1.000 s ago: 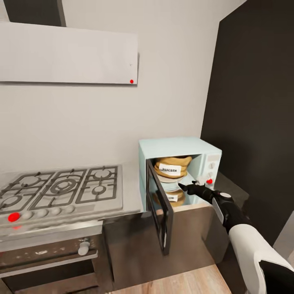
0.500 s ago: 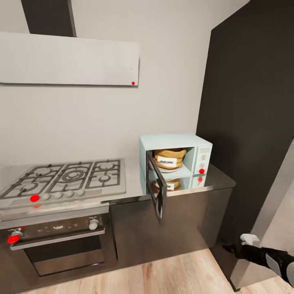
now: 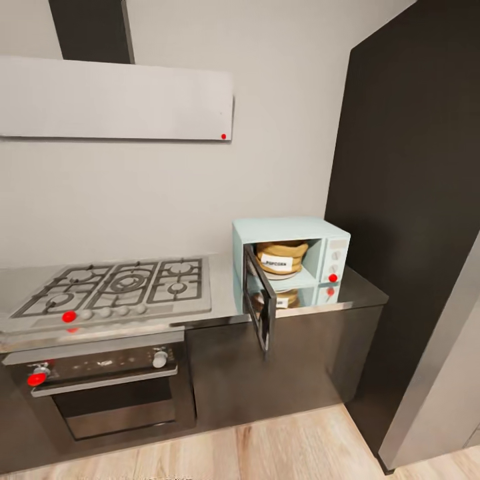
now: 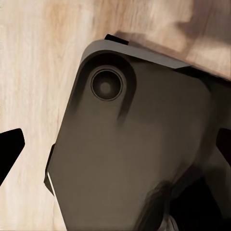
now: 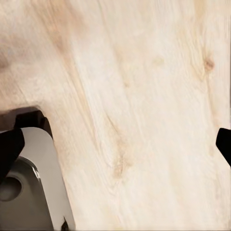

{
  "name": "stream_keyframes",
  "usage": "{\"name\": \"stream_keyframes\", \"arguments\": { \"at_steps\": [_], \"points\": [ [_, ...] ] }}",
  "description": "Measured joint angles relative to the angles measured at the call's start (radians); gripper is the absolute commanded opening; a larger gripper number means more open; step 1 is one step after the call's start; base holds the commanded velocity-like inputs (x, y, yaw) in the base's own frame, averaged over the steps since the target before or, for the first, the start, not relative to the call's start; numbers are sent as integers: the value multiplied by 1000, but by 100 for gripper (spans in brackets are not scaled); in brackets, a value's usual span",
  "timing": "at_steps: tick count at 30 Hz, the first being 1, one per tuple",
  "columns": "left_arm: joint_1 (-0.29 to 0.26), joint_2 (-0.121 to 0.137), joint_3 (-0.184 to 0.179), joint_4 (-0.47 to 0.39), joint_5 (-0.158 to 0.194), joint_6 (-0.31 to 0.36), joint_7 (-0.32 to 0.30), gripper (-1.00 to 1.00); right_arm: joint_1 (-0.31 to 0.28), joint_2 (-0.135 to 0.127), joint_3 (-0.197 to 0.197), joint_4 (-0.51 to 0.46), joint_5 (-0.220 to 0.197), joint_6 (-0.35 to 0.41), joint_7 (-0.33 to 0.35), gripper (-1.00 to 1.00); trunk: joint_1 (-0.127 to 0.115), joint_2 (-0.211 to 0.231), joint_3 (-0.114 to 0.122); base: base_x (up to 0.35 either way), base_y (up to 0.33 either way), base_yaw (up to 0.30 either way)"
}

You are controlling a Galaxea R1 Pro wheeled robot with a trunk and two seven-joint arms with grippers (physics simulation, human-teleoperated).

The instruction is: In the kitchen, take the popcorn bag from the countertop, put it into the microwave, and heat it until the popcorn is cooked so the cooked popcorn ends up inside the bag.

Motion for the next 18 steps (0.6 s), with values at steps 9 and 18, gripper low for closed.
{"name": "stream_keyframes", "arguments": {
  "at_steps": [9, 18],
  "points": [
    [0, -2, -2, -3, -6, -1, -6, 100, 3, 11, 1, 0, 2, -12, -4, 100, 0, 0, 0, 0, 0, 277],
    [0, -2, 0, -8, -2, 0, -11, 100, 3, 37, 2, 1, 146, -14, -3, 100, 0, 0, 0, 0, 0, 267]
  ]
}}
